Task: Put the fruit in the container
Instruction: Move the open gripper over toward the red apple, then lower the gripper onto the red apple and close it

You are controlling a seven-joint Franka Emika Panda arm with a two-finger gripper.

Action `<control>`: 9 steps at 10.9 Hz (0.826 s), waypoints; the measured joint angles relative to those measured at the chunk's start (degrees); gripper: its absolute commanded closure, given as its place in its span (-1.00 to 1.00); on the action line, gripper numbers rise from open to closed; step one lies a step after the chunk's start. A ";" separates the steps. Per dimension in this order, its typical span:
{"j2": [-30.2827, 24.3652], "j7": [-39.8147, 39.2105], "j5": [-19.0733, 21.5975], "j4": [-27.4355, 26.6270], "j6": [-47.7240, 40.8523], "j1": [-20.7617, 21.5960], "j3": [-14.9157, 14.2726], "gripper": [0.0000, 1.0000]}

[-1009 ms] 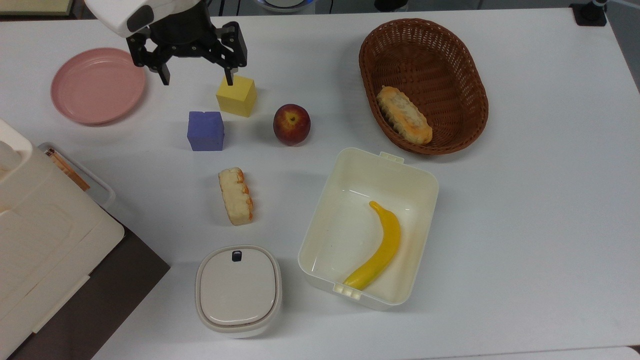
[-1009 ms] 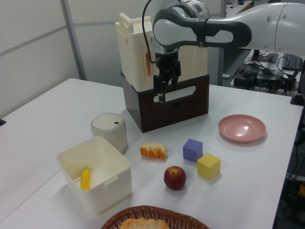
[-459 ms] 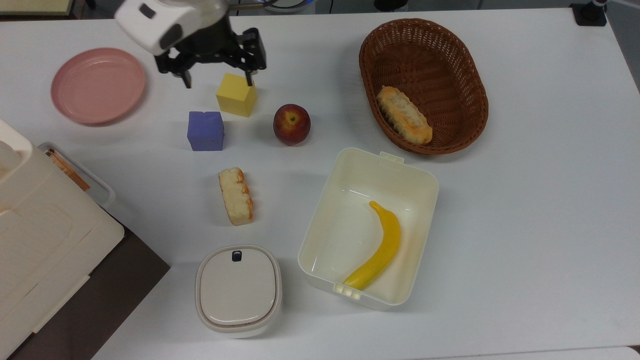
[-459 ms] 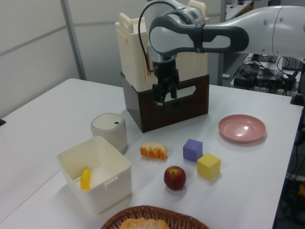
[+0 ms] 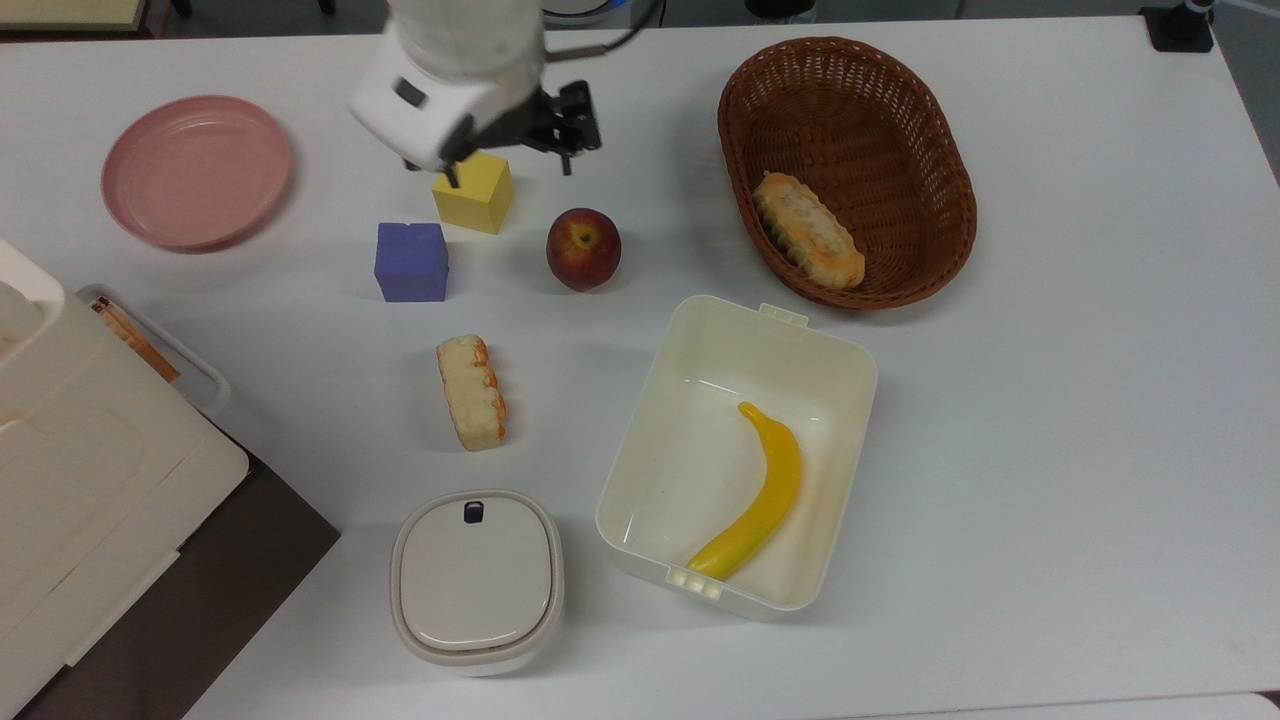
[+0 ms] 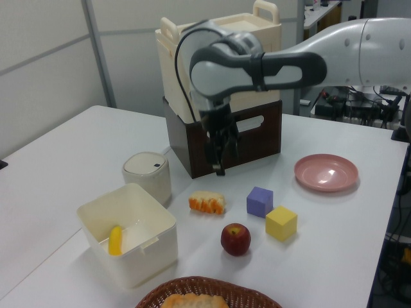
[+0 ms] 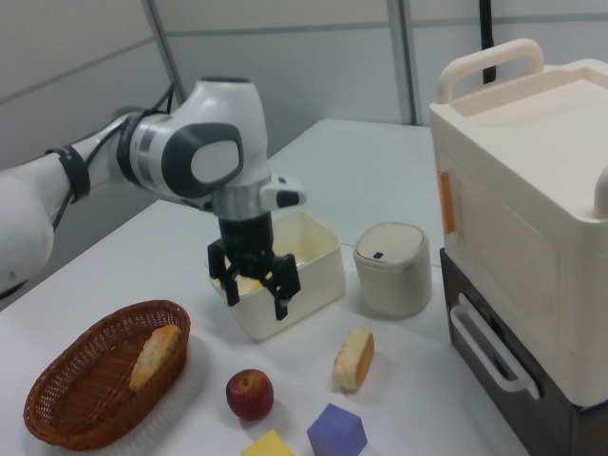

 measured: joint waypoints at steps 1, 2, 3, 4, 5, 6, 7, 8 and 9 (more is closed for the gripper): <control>0.72 0.00 0.00 -0.97 -0.02 1.10 0.01 -1.00; 1.64 0.00 0.00 -1.50 -0.33 1.99 0.01 -1.00; 2.48 0.00 0.00 -1.85 -0.64 2.43 0.01 -1.00; 3.27 0.00 0.00 -2.10 -0.94 2.47 0.00 -1.00; 4.03 0.00 0.00 -2.46 -1.28 2.44 -0.01 -1.00; 4.89 0.00 -0.01 -2.91 -1.43 2.44 -0.01 -1.00; 5.79 0.00 -0.01 -3.35 -1.43 2.44 -0.01 -1.00; 6.74 0.00 -0.01 -3.54 -1.44 2.59 -0.01 -1.00; 7.75 0.00 -0.03 -3.71 -1.44 2.94 -0.01 -1.00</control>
